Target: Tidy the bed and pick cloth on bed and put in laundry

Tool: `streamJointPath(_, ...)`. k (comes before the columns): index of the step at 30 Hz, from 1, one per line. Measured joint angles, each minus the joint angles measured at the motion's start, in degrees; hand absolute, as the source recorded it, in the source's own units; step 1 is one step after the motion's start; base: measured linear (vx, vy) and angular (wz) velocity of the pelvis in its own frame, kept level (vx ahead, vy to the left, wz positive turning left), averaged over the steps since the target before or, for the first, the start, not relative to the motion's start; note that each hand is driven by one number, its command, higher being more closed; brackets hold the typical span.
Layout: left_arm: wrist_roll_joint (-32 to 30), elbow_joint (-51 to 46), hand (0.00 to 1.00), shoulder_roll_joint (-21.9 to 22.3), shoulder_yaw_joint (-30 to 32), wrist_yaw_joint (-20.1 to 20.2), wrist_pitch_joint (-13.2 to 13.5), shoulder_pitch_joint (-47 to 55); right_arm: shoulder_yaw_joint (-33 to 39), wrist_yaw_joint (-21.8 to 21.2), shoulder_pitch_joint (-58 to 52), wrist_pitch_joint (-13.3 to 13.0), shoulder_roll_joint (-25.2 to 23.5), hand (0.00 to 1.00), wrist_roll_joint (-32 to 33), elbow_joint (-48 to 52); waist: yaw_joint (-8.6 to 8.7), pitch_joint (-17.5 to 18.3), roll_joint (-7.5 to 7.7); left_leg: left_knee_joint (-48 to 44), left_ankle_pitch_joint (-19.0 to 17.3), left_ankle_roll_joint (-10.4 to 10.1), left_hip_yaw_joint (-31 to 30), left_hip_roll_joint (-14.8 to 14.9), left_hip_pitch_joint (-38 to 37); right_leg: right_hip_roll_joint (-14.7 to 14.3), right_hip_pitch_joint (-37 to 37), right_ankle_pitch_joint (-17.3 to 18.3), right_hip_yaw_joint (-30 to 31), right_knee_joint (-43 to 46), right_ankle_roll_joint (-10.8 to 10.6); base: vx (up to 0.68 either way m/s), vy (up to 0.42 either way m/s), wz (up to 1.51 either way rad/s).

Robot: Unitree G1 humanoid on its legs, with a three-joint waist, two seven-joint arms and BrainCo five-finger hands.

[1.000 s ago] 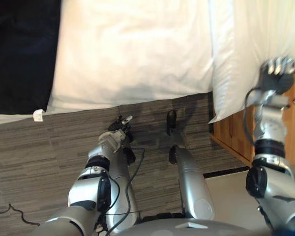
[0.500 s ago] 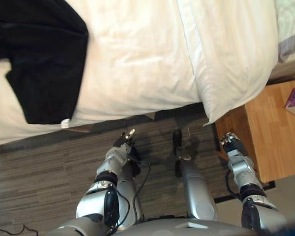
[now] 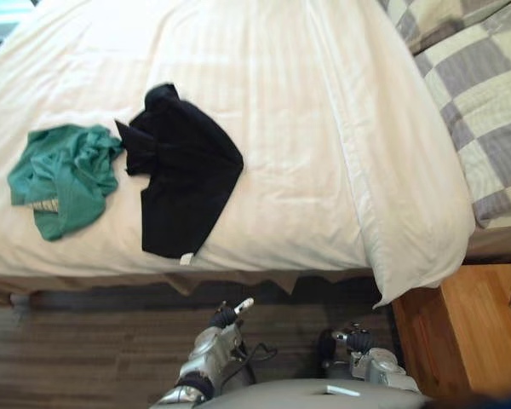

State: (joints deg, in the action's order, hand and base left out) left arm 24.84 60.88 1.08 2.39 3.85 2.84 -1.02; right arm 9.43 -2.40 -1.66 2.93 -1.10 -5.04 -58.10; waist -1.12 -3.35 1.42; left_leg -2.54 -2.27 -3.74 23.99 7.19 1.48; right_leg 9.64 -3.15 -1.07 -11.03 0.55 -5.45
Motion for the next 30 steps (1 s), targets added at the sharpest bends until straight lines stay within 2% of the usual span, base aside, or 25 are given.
streamJointPath(3,-1.3,0.04,0.0,0.29,-0.19,-0.07,0.23,1.31,-1.79,0.23,-0.64,-0.02,0.82,0.0,-3.9,-0.66,0.23,0.86,-0.11,-1.99,-1.68,0.29,-1.21,-0.57,-2.56,0.93,3.94,1.44,-1.33,1.1,-0.63,0.05,0.047,0.24)
streamJointPath(5,-1.34,-0.19,0.0,0.34,-0.13,-0.14,0.5,1.36,-2.68,0.15,-0.71,0.0,1.85,0.0,-6.29,-1.37,0.13,-0.26,-0.55,-9.42,-5.58,0.52,-2.66,0.48,-1.92,1.6,6.27,3.49,-2.27,3.68,-1.11,-0.02,0.062,0.32)
streamJointPath(7,-2.6,-1.25,0.0,0.33,-0.03,0.09,1.53,2.57,-2.2,1.09,-0.89,0.08,2.88,0.0,-5.98,-1.44,1.13,-0.5,-1.35,-18.37,-10.5,1.21,-4.65,2.99,0.55,2.29,7.92,6.14,-4.61,7.54,-1.53,-0.12,0.12,0.49)
streamJointPath(8,-3.81,-1.23,0.0,0.26,-0.03,0.23,1.7,2.68,-2.03,1.59,-1.05,0.1,3.26,0.0,-5.72,-1.47,1.29,-0.56,-1.74,-18.91,-11.07,1.43,-5.01,2.98,0.67,2.56,7.72,6.63,-4.87,8.4,-1.63,-0.13,0.12,0.33)
streamJointPath(9,-5.99,-1.21,0.0,-0.23,-0.04,0.97,2.33,2.98,-1.59,2.24,-1.08,0.13,3.17,0.0,-5.41,-1.77,1.27,-0.32,-1.32,-18.93,-11.52,1.67,-5.2,2.47,0.64,3.37,7.58,6.97,-5.12,9.45,-1.69,-0.11,0.089,0.2)
streamJointPath(11,-6.24,-1.11,0.0,-1.52,-0.18,1.97,3.6,3.39,0.21,2.37,-1.06,0.13,2.97,0.0,-5.4,-2.11,1.4,-0.32,-0.59,-18.5,-12.04,1.44,-4.38,1.59,0.77,4.56,7.25,7.63,-4.27,9.65,-1.8,-0.1,0.076,0.1)
streamJointPath(12,-5.97,-1.06,0.0,-2.42,-0.08,2.71,4.23,3.62,2.3,2.39,-1.04,0.08,2.84,0.0,-5.46,-2.37,1.68,0.14,0.92,-19.92,-12.87,0.51,-1.85,1.9,1.29,5.98,5.75,7.88,-3.72,9.66,-2.46,-0.1,0.072,0.05)
streamJointPath(13,-5.69,-1.14,0.0,-2.88,-0.06,2.99,4.37,3.69,3.4,2.38,-1.07,0.01,2.72,0.0,-5.54,-2.47,2.04,0.14,1.34,-22.8,-13.77,1.57,-1.38,2.82,2.67,6.66,4.86,7.85,-3.74,9.88,-2.69,-0.14,0.106,0.0)
streamJointPath(14,-5.44,-1.2,0.0,-3.65,-0.02,3.46,4.83,3.17,5.06,2.42,-1.23,-0.08,2.91,0.0,-5.79,-2.49,2.43,0.1,1.25,-28.83,-14.82,3.42,-3.21,6.33,5.72,6.89,3.52,7.53,-3.46,9.96,-3.27,-0.08,0.156,-0.05)
streamJointPath(15,-5.45,-0.98,0.0,-4.27,-0.02,3.68,5.15,3.36,6.05,2.59,-1.7,-0.18,3.69,0.0,-6.32,-2.61,2.92,0.01,1.14,-32.23,-15.36,2.71,-4.56,10.96,6.65,7.14,3.49,6.81,-3.1,9.87,-4.55,-0.02,0.182,-0.06)
streamJointPath(16,-5.48,-0.94,0.0,-4.38,-0.1,3.79,5.25,3.77,6.31,2.74,-2.22,-0.27,4.13,0.0,-6.6,-2.98,3.39,0.01,1.05,-32.19,-15.21,2.14,-5.22,12.99,6.46,7.49,3.54,6.54,-3.11,9.92,-5.26,0.05,0.29,0.05)
streamJointPath(17,-5.64,-0.94,0.0,-4.25,-0.92,3.9,5.42,3.67,7.89,3.01,-3.32,-0.81,4.67,0.0,-6.96,-3.9,3.89,0.1,0.77,-29.14,-13.91,0.13,-6.46,15.37,5.31,8.64,3.58,6.38,-3.01,10.35,-7.05,0.08,0.423,0.18)
streamJointPath(18,-5.71,-0.92,0.0,-4.06,-3.04,4.08,5.62,3.32,10.2,3.51,-5.08,-1.72,4.22,0.0,-6.28,-4.2,4.08,-0.03,1.07,-26.0,-10.71,-8.73,-5.47,15.31,3.96,11.38,3.54,5.5,-2.59,10.87,-8.15,0.1,0.613,0.17)
streamJointPath(19,-5.68,-1.01,0.0,-4.38,-4.39,4.27,5.98,3.01,10.59,3.91,-5.48,-1.98,3.25,0.0,-6.35,-4.79,3.95,-0.44,2.04,-26.51,-11.3,-8.84,-4.59,12.93,3.38,14.0,3.52,4.67,-2.07,10.88,-8.11,0.11,0.562,0.05)
streamJointPath(20,-5.49,-0.51,0.0,-4.51,-5.33,4.45,6.41,2.17,12.67,4.64,-5.76,-2.2,2.33,0.0,-6.34,-6.3,4.22,-0.74,3.53,-27.3,-13.66,-6.96,-3.7,9.27,3.1,17.34,3.2,-0.62,-0.34,10.87,-7.05,0.05,0.747,-0.11)
streamJointPath(21,-5.79,1.2,0.0,-4.57,-7.26,4.36,6.57,2.05,13.66,5.01,-5.5,-2.07,2.04,0.0,-6.5,-7.02,4.14,-1.07,2.58,-27.84,-15.22,-5.38,-2.27,8.43,2.73,18.13,1.02,-6.47,0.71,12.58,-0.54,0.02,0.621,-0.23)
streamJointPath(22,-6.41,1.24,0.0,-4.72,-8.52,4.35,6.65,1.74,12.77,4.96,-5.37,-1.93,2.5,0.0,-6.62,-7.2,3.88,-1.09,2.02,-27.35,-15.35,-4.4,-1.21,8.03,2.4,18.36,-0.96,-9.03,0.35,14.18,4.19,0.01,0.725,-0.35)
streamJointPath(23,-7.61,1.05,0.0,-5.43,-10.77,4.1,7.31,1.57,9.65,4.71,-5.12,-2.05,3.68,0.0,-6.45,-7.2,3.69,-1.47,1.49,-25.17,-14.74,-2.79,1.19,7.21,0.94,18.23,-4.3,-8.33,-1.06,19.16,8.62,0.06,0.482,-0.29)
streamJointPath(24,-8.22,1.09,0.0,-6.27,-12.67,3.32,7.41,1.73,7.8,4.38,-4.88,-2.12,4.31,0.0,-6.62,-7.21,3.9,-1.6,1.1,-22.55,-13.87,-1.75,1.62,6.69,-0.34,15.86,-4.91,-5.45,-1.45,21.6,5.85,0.1,0.489,-0.14)
streamJointPath(25,-8.52,1.17,0.0,-7.27,-14.58,2.7,7.38,1.85,6.13,4.0,-4.8,-2.24,4.71,0.0,-6.62,-7.22,3.96,-1.5,0.49,-18.44,-12.1,-1.03,1.77,6.14,-1.58,11.42,-4.34,-1.23,-2.75,21.79,2.06,0.1,0.337,0.07)
streamJointPath(26,-8.52,1.16,0.0,-7.77,-15.24,2.34,7.37,1.72,5.42,3.9,-4.74,-2.3,4.67,0.0,-6.62,-7.21,3.98,-1.51,0.45,-16.13,-10.97,-0.68,1.76,5.55,-2.16,8.87,-4.4,0.56,-3.11,21.46,1.19,0.09,0.231,0.24)
streamJointPath(27,-8.39,1.17,0.0,-8.48,-16.03,2.07,7.24,1.23,4.39,3.81,-4.55,-2.6,4.64,0.0,-6.32,-7.19,4.13,-1.53,0.42,-11.32,-8.48,-0.01,1.34,4.08,-2.78,3.61,-4.31,3.22,-3.51,19.87,-0.51,0.15,0.192,0.48)
streamJointPath(28,-7.91,1.2,0.0,-8.34,-16.03,1.82,5.87,-0.22,3.02,3.76,-4.07,-3.28,4.98,0.0,-5.86,-7.07,4.46,-1.87,0.0,-6.98,-5.82,0.7,0.49,2.19,-2.77,-2.22,-3.51,4.84,-4.12,14.51,-0.48,0.15,0.154,0.47)
streamJointPath(29,-7.91,1.2,0.0,-8.19,-16.03,1.72,5.57,-0.57,2.65,3.72,-3.87,-3.43,5.2,0.0,-5.84,-7.07,4.46,-2.09,-0.15,-6.31,-5.4,0.82,0.48,1.82,-2.79,-3.31,-3.13,4.98,-4.07,12.68,-0.25,0.16,0.132,0.36)
streamJointPath(30,-7.92,1.23,0.0,-7.56,-15.98,0.81,4.53,-1.83,0.53,3.47,-3.35,-3.9,5.83,0.0,-5.9,-7.05,4.58,-2.97,-0.49,-5.03,-4.62,1.12,0.58,0.52,-2.57,-6.82,-0.87,4.21,-2.89,4.09,0.0,0.08,0.034,0.05)
